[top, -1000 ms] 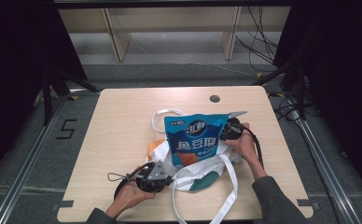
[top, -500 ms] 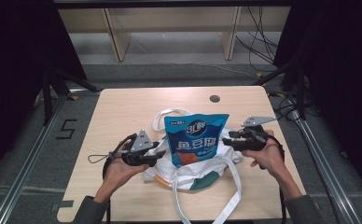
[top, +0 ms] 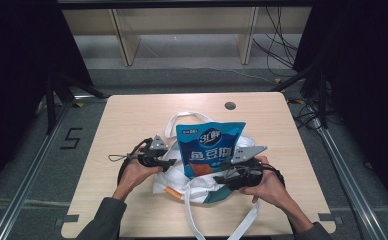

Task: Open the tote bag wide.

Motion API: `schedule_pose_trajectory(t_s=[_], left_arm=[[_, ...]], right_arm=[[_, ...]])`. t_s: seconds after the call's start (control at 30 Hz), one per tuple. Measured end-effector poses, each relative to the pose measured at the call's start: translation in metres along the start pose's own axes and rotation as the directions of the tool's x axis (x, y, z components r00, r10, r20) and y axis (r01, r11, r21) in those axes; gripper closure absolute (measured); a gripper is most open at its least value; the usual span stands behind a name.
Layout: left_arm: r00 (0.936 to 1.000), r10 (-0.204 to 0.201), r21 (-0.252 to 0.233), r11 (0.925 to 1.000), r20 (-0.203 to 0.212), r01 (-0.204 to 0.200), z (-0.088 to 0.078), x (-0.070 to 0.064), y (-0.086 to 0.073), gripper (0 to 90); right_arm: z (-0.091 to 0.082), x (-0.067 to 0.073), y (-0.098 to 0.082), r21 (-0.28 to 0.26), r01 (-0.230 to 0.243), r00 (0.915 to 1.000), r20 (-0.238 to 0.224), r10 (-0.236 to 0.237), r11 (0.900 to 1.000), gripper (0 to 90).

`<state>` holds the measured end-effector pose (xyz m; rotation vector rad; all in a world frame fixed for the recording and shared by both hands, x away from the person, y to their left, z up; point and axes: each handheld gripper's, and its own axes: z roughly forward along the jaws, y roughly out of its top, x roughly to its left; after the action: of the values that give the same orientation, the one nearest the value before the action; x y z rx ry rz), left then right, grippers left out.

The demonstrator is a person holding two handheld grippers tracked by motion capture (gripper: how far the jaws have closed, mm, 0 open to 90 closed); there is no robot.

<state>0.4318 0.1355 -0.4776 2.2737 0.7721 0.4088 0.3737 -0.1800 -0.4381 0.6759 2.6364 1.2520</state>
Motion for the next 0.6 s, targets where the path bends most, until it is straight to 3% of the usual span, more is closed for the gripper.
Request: schedule_pose_trajectory(t_s=[0.1, 0.17, 0.23, 0.27, 0.33, 0.37, 0.4, 0.5, 0.57, 0.6], left_arm=[[0.9999, 0.007, 0.016, 0.9999, -0.011, -0.006, 0.002, 0.000, -0.002, 63.2], [0.9999, 0.013, 0.014, 0.9998, -0.008, -0.013, 0.001, 0.000, -0.002, 74.3], [0.9998, 0.020, 0.015, 0.9997, -0.001, -0.020, 0.003, 0.002, -0.003, 81.1], [0.9998, 0.021, 0.008, 0.9998, -0.006, -0.021, 0.003, 0.003, -0.003, 83.0], [0.9999, -0.010, -0.005, 0.9999, 0.001, 0.010, 0.001, 0.007, -0.003, 84.5], [1.0000, -0.009, -0.012, 0.9999, -0.001, 0.009, -0.002, 0.009, -0.001, 84.9], [0.9997, -0.022, -0.022, 0.9995, -0.009, 0.022, -0.005, 0.011, 0.000, 85.2], [0.9996, -0.015, -0.040, 0.9991, -0.023, 0.014, -0.014, 0.018, 0.005, 85.7], [0.9990, -0.038, -0.011, 0.9992, -0.021, 0.038, -0.003, 0.023, 0.002, 85.7], [0.9979, -0.060, 0.003, 0.9982, -0.026, 0.060, 0.004, 0.022, 0.000, 85.6]], right_arm=[[0.011, 0.005, 0.001, 0.024, 0.030, 0.9995, 0.002, -0.030, 0.999, 45.2], [0.019, 0.008, 0.003, 0.034, 0.063, 0.9979, -0.014, -0.062, 0.997, 47.5], [0.027, 0.009, 0.005, 0.052, 0.080, 0.9965, -0.030, -0.078, 0.995, 55.1], [0.029, 0.009, 0.005, 0.067, 0.090, 0.9954, -0.039, -0.087, 0.994, 63.6], [0.031, 0.013, 0.003, 0.113, 0.111, 0.9928, -0.056, -0.106, 0.987, 78.9], [0.031, 0.015, 0.002, 0.111, 0.143, 0.9887, -0.061, -0.137, 0.983, 82.7], [0.029, 0.018, 0.001, 0.114, 0.139, 0.9888, -0.070, -0.132, 0.984, 85.7], [0.016, 0.024, 0.000, 0.100, 0.151, 0.9852, -0.096, -0.142, 0.983, 88.6], [0.015, 0.029, -0.004, 0.113, 0.153, 0.9852, -0.095, -0.142, 0.982, 89.0], [0.022, 0.032, -0.010, 0.145, 0.146, 0.9862, -0.099, -0.133, 0.979, 89.0]])
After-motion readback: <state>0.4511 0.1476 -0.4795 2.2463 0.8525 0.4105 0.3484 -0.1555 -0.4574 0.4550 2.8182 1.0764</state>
